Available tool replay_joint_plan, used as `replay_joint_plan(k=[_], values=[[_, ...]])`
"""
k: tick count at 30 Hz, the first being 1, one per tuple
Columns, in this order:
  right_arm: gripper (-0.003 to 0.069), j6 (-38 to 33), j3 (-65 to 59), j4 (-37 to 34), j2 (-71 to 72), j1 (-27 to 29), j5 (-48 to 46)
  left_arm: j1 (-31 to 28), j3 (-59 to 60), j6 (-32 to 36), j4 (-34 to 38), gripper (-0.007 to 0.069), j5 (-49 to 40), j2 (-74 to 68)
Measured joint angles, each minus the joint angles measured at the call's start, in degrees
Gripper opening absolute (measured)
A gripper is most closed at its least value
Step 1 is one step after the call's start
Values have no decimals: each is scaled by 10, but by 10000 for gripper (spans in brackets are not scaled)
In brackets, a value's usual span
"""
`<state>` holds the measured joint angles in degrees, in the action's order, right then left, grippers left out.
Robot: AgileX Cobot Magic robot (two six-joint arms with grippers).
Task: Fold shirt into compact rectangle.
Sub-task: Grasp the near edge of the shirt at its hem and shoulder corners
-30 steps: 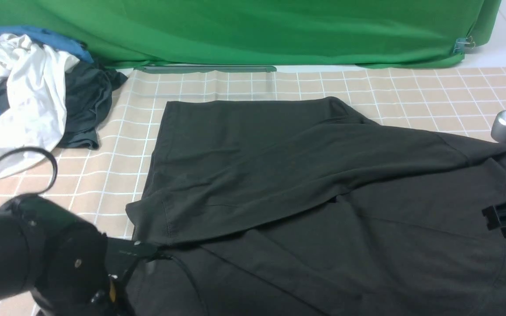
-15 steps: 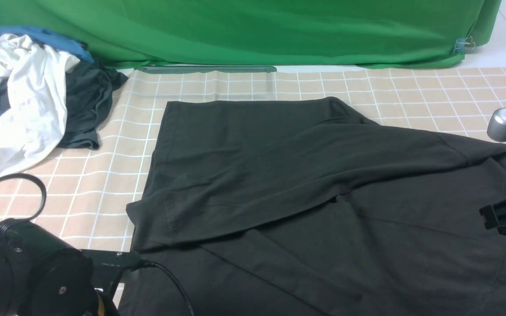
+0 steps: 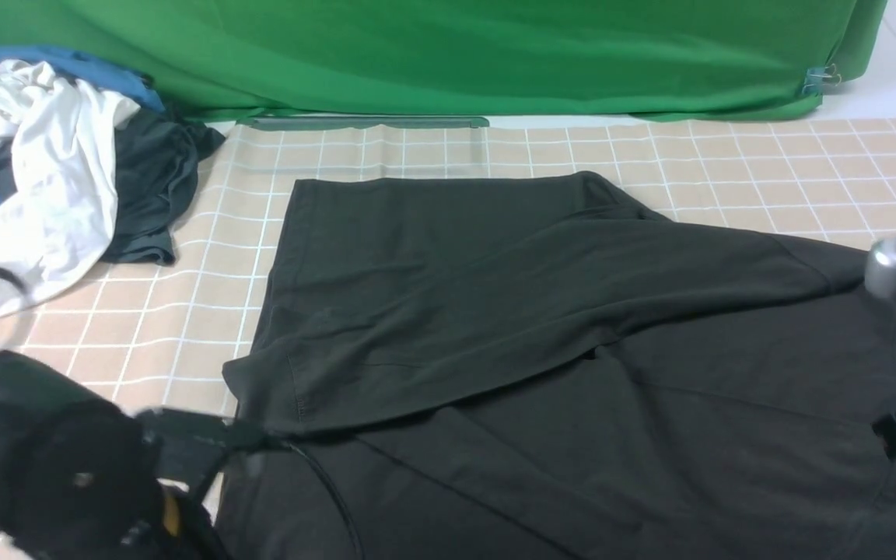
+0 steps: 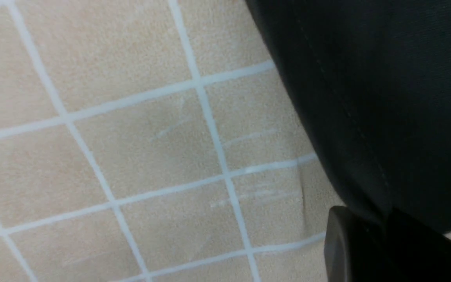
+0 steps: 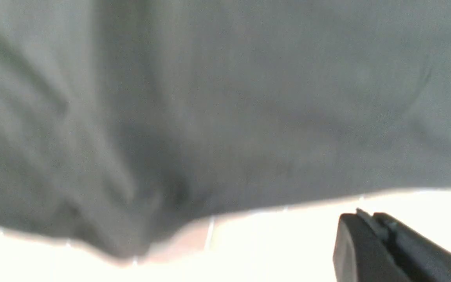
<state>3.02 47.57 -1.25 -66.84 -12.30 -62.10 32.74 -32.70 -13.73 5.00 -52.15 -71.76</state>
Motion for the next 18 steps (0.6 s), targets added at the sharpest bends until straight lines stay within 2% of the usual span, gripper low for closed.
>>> replay_joint_plan(k=[5,6,9,11,14,18], values=[[220,0,-37,-40,1,0,-18,0,0,-43,-41,32,-41,71],[309,0,-65,-52,1,0,4,0,0,-49,-50,32,-53,89],[459,3,-128,-74,1,0,65,0,0,-58,-50,32,-62,112],[518,4,-159,-86,0,0,101,0,0,-59,-50,32,-63,116],[559,15,-180,-92,-10,0,144,0,0,-59,-50,32,-65,116],[568,22,-183,-94,-30,0,180,0,0,-59,-57,32,-66,116]])
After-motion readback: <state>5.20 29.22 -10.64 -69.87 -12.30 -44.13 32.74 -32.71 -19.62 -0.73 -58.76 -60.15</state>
